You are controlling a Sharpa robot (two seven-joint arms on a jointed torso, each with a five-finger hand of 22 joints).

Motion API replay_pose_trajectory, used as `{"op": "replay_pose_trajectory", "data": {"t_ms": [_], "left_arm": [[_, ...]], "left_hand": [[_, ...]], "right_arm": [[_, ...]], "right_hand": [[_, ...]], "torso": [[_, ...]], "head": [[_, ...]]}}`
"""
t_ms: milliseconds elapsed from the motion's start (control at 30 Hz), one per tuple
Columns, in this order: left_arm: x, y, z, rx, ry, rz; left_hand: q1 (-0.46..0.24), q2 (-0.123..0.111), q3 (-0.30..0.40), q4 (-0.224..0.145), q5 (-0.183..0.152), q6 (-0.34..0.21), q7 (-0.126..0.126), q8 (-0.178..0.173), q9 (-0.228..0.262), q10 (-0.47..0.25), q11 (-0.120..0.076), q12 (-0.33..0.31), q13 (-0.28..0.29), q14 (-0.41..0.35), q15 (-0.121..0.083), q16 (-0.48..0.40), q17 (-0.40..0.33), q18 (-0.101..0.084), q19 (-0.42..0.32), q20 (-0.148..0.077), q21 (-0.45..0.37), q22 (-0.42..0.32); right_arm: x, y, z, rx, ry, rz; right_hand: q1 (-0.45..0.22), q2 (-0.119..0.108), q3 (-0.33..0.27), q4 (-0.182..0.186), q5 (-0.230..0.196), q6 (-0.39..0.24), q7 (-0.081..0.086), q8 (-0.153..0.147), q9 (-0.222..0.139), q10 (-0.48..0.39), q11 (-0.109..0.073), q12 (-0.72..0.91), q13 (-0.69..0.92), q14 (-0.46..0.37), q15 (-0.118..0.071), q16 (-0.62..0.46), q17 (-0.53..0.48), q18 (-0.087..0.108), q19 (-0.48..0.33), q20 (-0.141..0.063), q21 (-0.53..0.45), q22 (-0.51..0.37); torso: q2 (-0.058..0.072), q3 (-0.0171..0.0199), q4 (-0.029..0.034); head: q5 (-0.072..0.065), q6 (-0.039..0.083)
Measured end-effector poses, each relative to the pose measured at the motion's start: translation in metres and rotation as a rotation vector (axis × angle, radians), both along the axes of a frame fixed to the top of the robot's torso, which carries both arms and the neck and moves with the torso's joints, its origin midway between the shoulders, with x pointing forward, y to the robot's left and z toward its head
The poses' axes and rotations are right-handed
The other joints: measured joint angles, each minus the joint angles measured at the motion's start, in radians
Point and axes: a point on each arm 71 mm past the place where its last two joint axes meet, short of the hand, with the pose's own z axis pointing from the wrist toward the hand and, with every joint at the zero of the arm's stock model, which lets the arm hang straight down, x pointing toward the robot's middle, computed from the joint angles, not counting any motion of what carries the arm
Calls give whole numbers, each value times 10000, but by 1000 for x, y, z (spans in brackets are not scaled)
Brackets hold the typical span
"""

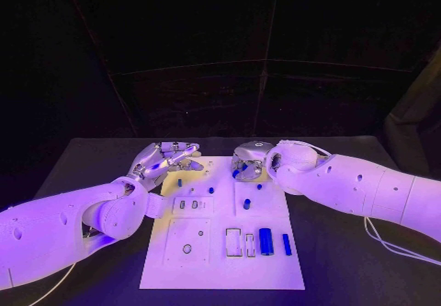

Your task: Assemble the parts on the task board

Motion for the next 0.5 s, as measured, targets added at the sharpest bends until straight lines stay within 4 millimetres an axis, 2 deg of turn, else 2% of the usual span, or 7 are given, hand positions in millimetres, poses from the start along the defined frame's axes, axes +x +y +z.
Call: {"op": "replay_pose_trajectory", "data": {"t_ms": [200,433,500], "left_arm": [[0,1,0,18,22,14],[1,5,-1,74,51,101],[1,6,-1,86,54,126]], "left_hand": [[0,0,16,-16,-1,0,0,-51,0,0,0,-68,0,-38,37,0,25,0,0,0,-19,-26],[-39,39,27,-27,-1,0,0,-69,-8,0,0,-68,1,-38,37,-37,36,-1,0,0,-71,-37],[-38,39,27,-27,-1,0,0,-69,-8,0,0,-68,1,-38,38,-37,35,0,0,0,-71,-37]], "right_arm": [[-3,2,1,39,-352,59],[-9,6,10,694,-1179,226],[-9,6,13,970,-1471,233]], "right_hand": [[119,117,682,-75,-75,200,-19,8,4,195,-17,23,-5,0,0,163,127,0,-73,-2,340,287],[167,58,959,-49,-96,250,-38,39,18,303,-52,66,12,0,0,239,228,1,-109,-36,531,506],[151,-61,982,-48,-27,250,-38,40,26,303,-52,66,53,0,0,286,241,0,-109,-36,582,548]], "torso": [[11,1,3],[22,-3,19],[26,-12,23]], "head": [[13,10],[35,46],[37,61]]}}
